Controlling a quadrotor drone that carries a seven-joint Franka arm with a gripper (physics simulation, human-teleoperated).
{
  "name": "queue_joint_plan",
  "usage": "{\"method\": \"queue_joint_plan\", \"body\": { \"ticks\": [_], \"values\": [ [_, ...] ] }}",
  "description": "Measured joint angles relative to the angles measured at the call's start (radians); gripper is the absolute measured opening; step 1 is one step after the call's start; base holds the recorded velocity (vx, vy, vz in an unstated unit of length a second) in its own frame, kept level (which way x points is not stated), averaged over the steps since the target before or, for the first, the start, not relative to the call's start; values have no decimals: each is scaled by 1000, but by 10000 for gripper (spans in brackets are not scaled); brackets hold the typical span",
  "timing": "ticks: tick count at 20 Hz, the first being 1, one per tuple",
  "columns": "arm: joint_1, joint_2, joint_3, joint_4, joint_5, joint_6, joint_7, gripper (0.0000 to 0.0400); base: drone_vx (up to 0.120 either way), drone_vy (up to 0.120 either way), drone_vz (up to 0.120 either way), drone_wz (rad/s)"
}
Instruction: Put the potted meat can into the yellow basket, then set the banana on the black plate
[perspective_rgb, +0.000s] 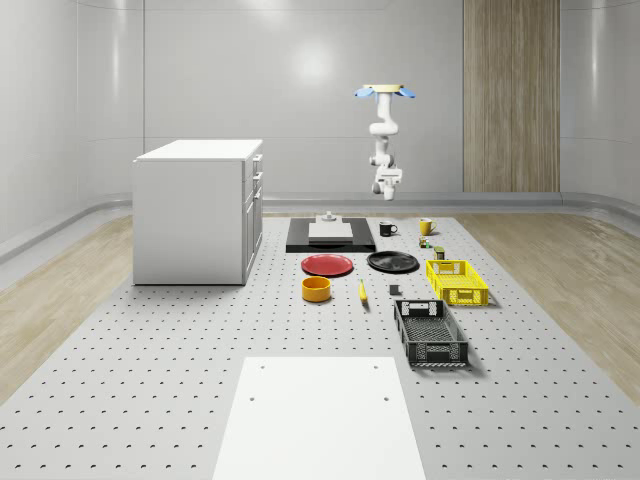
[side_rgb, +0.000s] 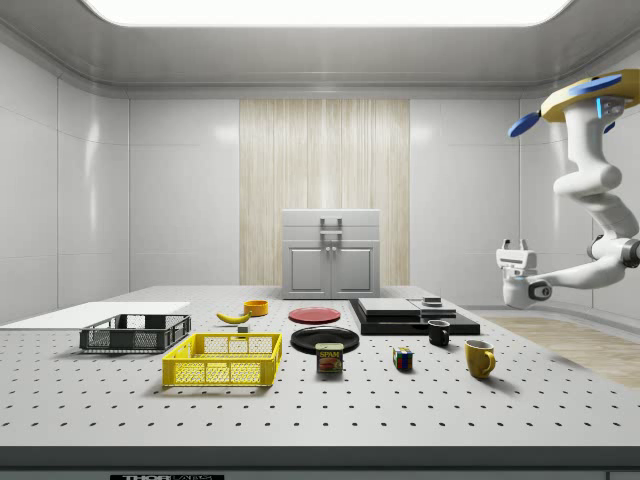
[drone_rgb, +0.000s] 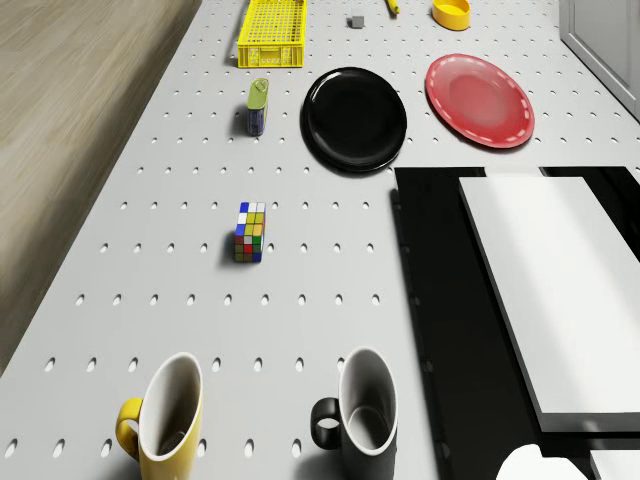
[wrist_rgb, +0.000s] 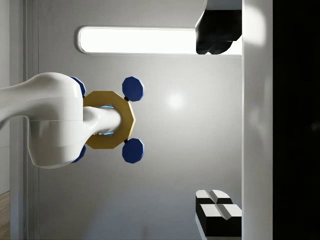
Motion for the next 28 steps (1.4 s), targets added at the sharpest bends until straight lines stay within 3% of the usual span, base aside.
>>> {"method": "queue_joint_plan", "body": {
  "ticks": [28],
  "values": [
    [-11,-14,33,-14,-45,21,5,400,120,120,0,0]
  ]
}}
